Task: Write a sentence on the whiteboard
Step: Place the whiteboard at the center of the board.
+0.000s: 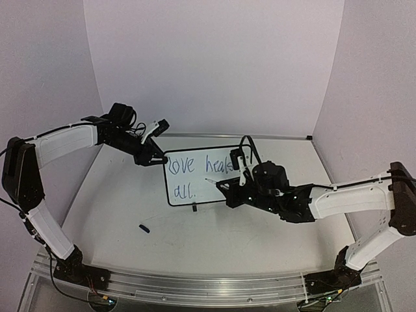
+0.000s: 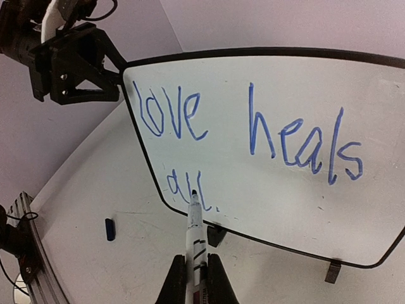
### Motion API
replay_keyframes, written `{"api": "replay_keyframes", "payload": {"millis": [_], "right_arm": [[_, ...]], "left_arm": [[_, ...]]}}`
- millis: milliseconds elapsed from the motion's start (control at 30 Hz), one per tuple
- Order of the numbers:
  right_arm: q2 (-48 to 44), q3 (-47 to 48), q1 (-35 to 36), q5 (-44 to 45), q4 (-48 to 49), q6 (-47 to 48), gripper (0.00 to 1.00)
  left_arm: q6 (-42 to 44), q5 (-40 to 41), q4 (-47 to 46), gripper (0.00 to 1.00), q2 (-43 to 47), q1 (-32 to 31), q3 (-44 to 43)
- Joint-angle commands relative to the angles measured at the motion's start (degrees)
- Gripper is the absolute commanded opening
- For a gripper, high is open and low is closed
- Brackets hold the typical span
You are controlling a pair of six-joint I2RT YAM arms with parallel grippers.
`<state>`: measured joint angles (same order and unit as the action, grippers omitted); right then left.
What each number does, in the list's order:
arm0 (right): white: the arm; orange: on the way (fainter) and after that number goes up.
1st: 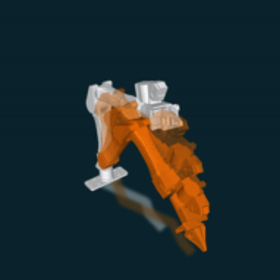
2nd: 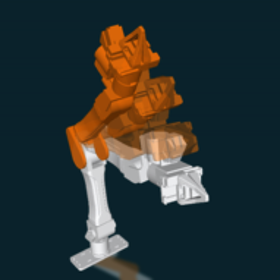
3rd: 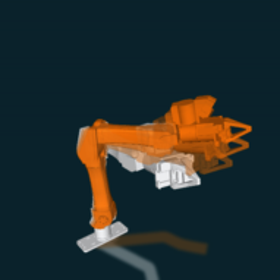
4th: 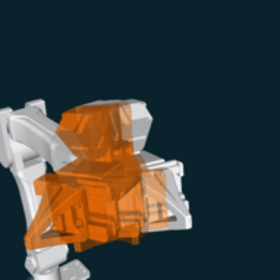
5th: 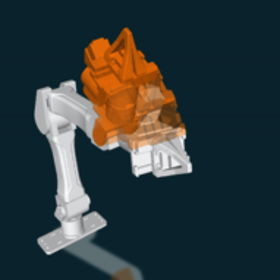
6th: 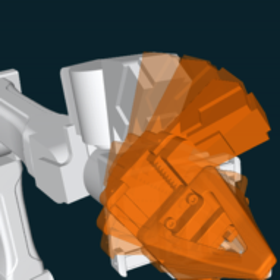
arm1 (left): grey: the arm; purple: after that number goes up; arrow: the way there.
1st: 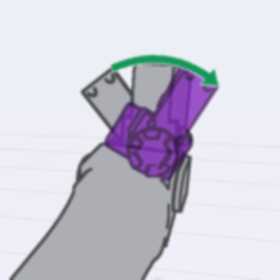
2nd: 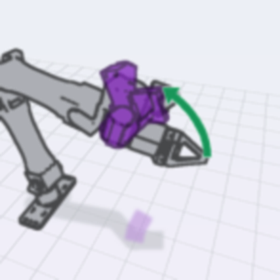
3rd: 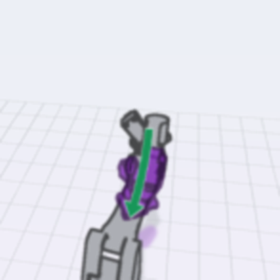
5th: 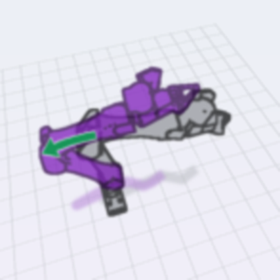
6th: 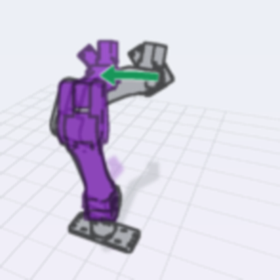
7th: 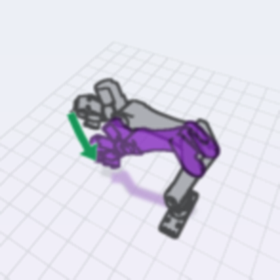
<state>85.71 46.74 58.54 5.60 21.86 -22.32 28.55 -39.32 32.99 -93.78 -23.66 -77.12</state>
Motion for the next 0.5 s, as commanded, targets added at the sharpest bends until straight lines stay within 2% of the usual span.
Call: {"api": "replay_keyframes", "payload": {"millis": [0, 133, 200, 233, 333, 467], "right_arm": [[-3.3, -1.8, 0.1, 5.1, -0.6, 0.2, 0.00], [-5.5, -2.8, 0.0, 6.3, -0.7, 0.1, 0.00], [-6.5, -3.2, 0.0, 6.7, -0.7, 0.5, 0.00], [-7.0, -3.5, 0.0, 6.8, -0.7, 0.6, 0.00], [-8.7, -4.1, 0.0, 7.9, -2.3, 0.8, 0.00], [-11.1, -4.5, 0.0, 8.1, -5.0, 0.4, 0.00]], "left_arm": [[0.2, -0.1, -0.3, 0.47, 2.0, 0.3, -2.0], [0.1, -0.1, -0.2, 0.63, 2.7, 0.3, -2.1], [-0.4, 0.5, -0.4, 0.83, 3.2, 0.3, -2.2], [-1.0, 1.1, -0.7, 0.88, 3.5, 0.3, -2.3], [-2.3, 2.4, -2.2, 0.96, 5.1, 0.6, -2.0], [-3.2, 3.8, -3.7, 0.99, 7.2, 1.1, -1.3]]}}
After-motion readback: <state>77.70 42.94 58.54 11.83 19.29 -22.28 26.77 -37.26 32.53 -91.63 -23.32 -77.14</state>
